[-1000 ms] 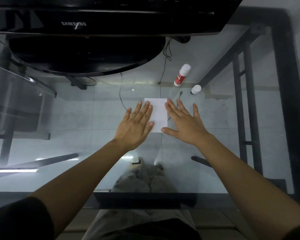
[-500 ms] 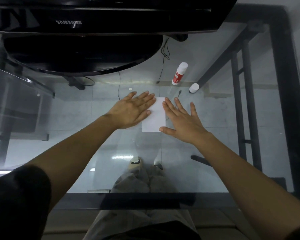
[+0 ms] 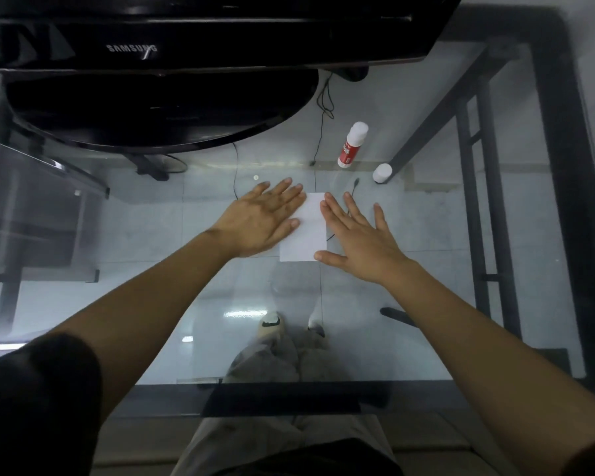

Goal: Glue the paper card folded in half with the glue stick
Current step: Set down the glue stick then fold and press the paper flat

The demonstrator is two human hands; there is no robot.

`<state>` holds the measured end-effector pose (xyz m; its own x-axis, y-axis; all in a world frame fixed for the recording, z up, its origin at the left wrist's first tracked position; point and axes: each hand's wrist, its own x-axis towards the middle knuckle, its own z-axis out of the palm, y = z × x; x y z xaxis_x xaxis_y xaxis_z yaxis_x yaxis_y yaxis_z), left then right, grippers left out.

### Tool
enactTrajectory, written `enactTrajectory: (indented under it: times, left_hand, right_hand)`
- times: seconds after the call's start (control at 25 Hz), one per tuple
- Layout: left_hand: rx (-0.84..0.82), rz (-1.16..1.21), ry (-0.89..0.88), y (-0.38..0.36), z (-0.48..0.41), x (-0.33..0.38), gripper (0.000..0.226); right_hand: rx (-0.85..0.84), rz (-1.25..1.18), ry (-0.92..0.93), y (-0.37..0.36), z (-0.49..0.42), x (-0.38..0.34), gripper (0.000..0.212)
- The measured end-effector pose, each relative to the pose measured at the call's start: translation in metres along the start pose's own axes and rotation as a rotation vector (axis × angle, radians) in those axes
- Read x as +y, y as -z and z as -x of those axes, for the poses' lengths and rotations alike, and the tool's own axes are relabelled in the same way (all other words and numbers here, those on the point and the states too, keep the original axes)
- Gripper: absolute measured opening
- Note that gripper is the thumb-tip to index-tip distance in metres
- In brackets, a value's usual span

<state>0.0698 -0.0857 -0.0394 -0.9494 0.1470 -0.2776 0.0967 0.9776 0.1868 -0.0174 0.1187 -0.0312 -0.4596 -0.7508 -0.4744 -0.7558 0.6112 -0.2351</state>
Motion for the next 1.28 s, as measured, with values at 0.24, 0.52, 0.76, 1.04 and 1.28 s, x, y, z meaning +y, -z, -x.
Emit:
enactTrajectory:
  times: [0.24,0.52,0.76,1.04,1.28]
  left_hand:
    - [-0.021,-0.026,-0.211,-0.024,0.049,0.036,0.059]
    - [-0.001,0.011,0.019,-0.001,0.009,-0.005,0.060]
    - [0.039,0.048,0.243,-0.026,0.028,0.044,0.058]
    - [0.043,0.030,0.274,-0.029,0.027,0.047,0.059]
    - [-0.003,0.180,0.277,-0.016,0.028,0.047,0.060]
  right_hand:
    - [-0.008,0.003,0.015,-0.001,0.000,0.001,0.086]
    - [-0.004,0.025,0.002,-0.002,-0.001,0.000,0.086]
    - [0.011,0.026,0.001,-0.005,0.001,0.000,0.085]
    - [0.184,0.190,-0.087,-0.020,0.003,-0.017,0.064]
    - [0.196,-0.031,-0.087,-0.021,0.003,-0.017,0.061]
